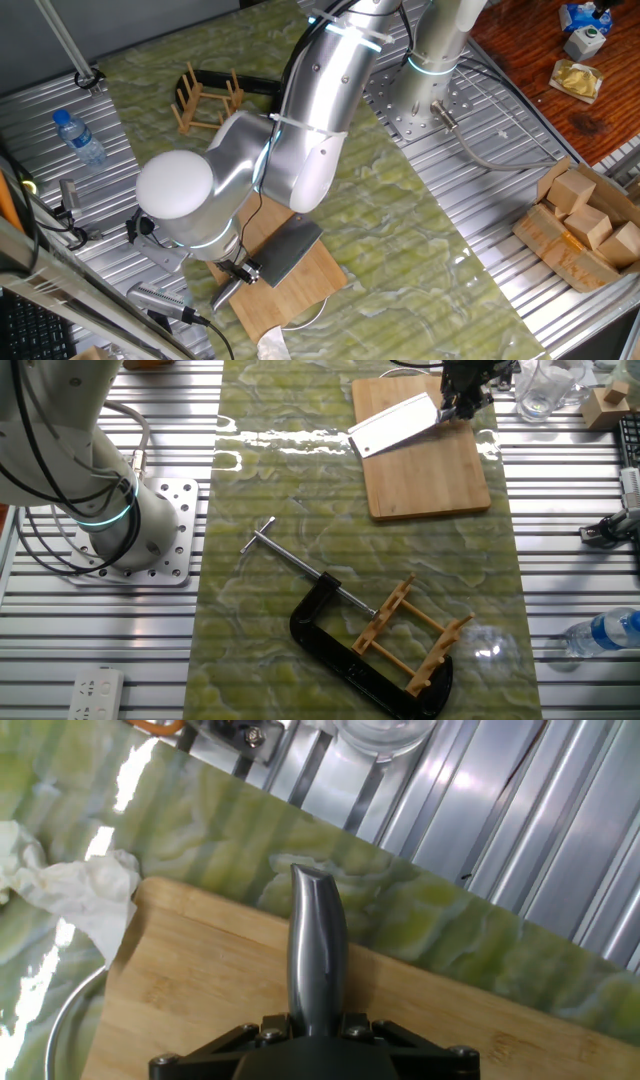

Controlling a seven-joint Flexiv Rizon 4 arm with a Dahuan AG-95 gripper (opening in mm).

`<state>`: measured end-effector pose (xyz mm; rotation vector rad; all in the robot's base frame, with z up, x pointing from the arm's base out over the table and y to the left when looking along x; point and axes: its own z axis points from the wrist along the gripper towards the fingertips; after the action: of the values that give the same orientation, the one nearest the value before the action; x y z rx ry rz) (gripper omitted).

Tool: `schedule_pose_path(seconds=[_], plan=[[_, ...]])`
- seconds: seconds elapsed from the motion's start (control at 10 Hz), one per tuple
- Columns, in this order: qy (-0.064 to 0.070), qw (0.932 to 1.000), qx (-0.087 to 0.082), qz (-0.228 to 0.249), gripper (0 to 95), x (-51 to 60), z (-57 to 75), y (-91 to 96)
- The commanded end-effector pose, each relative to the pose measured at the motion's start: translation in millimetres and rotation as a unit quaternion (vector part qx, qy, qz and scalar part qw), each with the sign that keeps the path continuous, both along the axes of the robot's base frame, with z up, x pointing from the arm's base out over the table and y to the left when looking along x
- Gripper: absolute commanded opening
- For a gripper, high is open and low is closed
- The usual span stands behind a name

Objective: Put the knife on the knife rack

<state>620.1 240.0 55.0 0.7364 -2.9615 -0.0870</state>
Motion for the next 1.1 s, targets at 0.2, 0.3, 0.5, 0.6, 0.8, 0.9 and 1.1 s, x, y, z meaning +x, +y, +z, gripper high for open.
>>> schedule_pose_path(seconds=[0.2, 0.3, 0.5, 0.6, 0.8, 0.9, 1.1], plan=[[0.005, 1.0000, 0.002, 0.005, 0.0, -1.3, 6.5, -1.5], [0.007, 0.9999, 0.002, 0.007, 0.0, -1.7, 9.1, -1.9], [0.010, 0.9999, 0.002, 0.011, 0.0, -2.6, 13.6, -2.5], [0.011, 0.9999, 0.002, 0.013, 0.0, -2.6, 15.6, -1.9], [0.014, 0.9998, 0.001, 0.015, 0.0, -3.8, 21.0, -0.8], [0.015, 0.9997, 0.001, 0.020, 0.0, -4.7, 23.6, -1.1], [0.016, 0.9995, 0.000, 0.026, 0.0, -6.1, 26.5, -0.8]])
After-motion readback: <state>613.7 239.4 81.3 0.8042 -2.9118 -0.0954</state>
